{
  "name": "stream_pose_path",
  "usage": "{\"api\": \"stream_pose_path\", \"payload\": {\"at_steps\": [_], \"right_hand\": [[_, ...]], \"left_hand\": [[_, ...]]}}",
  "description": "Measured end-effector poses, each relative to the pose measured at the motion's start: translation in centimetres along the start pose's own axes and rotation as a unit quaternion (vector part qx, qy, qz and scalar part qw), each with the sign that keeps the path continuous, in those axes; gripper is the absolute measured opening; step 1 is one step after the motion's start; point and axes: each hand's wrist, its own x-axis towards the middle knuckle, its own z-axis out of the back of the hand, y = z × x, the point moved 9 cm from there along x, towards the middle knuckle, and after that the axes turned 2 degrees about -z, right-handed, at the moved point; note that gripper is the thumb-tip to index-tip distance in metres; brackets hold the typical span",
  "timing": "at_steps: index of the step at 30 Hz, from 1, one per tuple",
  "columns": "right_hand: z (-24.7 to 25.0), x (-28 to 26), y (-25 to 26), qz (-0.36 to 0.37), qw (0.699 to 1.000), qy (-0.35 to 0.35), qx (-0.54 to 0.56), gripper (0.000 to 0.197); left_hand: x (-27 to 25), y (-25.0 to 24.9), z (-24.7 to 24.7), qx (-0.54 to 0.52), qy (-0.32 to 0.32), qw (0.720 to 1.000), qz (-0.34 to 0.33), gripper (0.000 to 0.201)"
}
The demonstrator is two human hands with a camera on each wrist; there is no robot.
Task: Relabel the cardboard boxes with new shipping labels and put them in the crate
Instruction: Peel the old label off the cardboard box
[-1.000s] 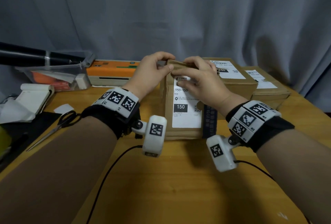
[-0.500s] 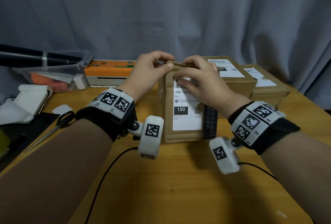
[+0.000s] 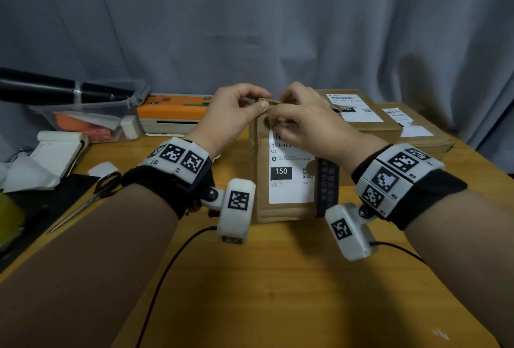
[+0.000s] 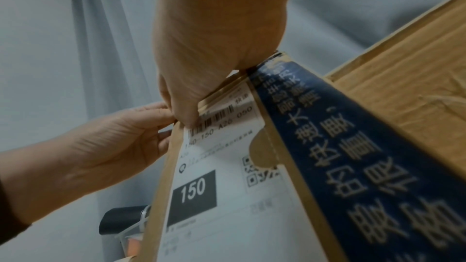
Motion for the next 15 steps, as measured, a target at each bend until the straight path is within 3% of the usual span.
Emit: {"api": "stream_pose_path", "payload": {"at_steps": [3, 7, 10, 15], "right_hand": [[-0.3, 0.3, -0.2, 0.001, 1.0, 0.027, -0.003, 0.008], [0.3, 0.1, -1.1, 0.002, 0.996, 0.059, 0.065, 0.016], [1.0, -0.4, -1.8, -0.002, 0.994, 0.033, 0.105, 0.027], [1.0, -0.9, -1.5, 0.002, 0.997, -0.029, 0.076, 0.016]], "left_hand": [[0.1, 0.1, 0.3, 0.005, -0.001, 1.0, -0.002, 0.015], [0.2, -0.2, 0.3, 0.024, 0.003, 1.0, -0.012, 0.015], [0.4, -0.4, 0.0, 0.039, 0.008, 0.999, -0.016, 0.014], [0.5, -0.5, -0.2, 0.045, 0.006, 0.999, -0.02, 0.015]]}}
